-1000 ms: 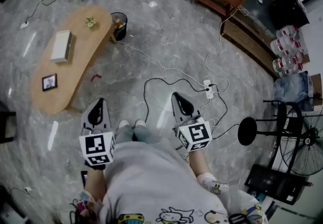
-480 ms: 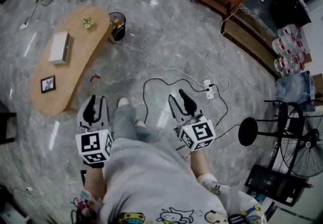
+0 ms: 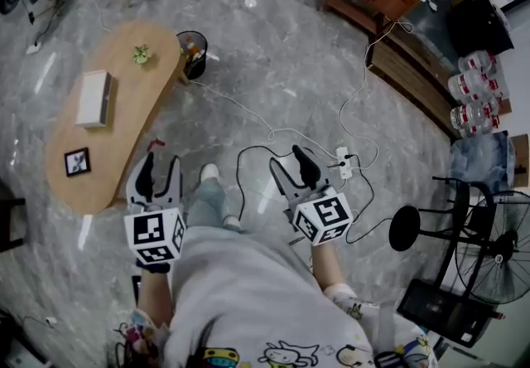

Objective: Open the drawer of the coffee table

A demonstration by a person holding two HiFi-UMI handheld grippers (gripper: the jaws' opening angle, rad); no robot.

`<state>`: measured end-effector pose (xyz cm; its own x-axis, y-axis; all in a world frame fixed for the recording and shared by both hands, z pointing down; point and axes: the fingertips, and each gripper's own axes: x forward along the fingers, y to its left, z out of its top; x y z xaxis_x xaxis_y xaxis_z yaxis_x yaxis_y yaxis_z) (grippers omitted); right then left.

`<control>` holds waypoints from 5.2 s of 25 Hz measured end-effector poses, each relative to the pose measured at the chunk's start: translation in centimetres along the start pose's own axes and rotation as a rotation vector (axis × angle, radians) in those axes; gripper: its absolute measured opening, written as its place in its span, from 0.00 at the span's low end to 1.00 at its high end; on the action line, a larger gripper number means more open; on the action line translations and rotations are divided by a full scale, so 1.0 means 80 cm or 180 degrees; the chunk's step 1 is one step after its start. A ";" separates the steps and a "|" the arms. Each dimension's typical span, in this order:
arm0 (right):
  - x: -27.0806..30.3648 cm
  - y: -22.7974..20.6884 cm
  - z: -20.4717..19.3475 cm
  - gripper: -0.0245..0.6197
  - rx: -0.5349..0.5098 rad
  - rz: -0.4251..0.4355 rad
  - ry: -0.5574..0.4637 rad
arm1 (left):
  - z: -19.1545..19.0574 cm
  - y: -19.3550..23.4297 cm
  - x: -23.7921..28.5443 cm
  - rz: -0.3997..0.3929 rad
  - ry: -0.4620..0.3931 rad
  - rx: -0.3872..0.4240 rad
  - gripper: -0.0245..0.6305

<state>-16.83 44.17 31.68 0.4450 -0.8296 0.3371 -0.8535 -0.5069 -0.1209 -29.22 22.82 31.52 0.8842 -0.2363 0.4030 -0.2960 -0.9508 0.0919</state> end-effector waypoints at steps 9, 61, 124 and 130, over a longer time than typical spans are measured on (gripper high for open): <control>0.120 -0.030 0.062 0.38 0.0003 0.0088 0.0024 | 0.057 0.053 0.106 -0.0084 0.0085 -0.0007 0.38; 0.659 -0.097 0.238 0.40 -0.0940 0.3053 0.0805 | 0.169 0.204 0.344 0.2641 0.0070 -0.1322 0.43; 0.753 -0.060 -0.039 0.40 -0.1290 0.3556 0.1667 | -0.085 0.189 0.496 0.1914 0.0897 -0.1886 0.43; 0.781 -0.051 -0.103 0.40 -0.1556 0.3705 0.1821 | -0.124 0.193 0.522 0.1840 0.0976 -0.1935 0.43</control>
<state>12.24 -3.67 60.93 -0.6518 -0.4433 0.6154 -0.7130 0.6348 -0.2978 -0.43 0.23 58.82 0.4275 -0.4989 0.7538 -0.8832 -0.4084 0.2306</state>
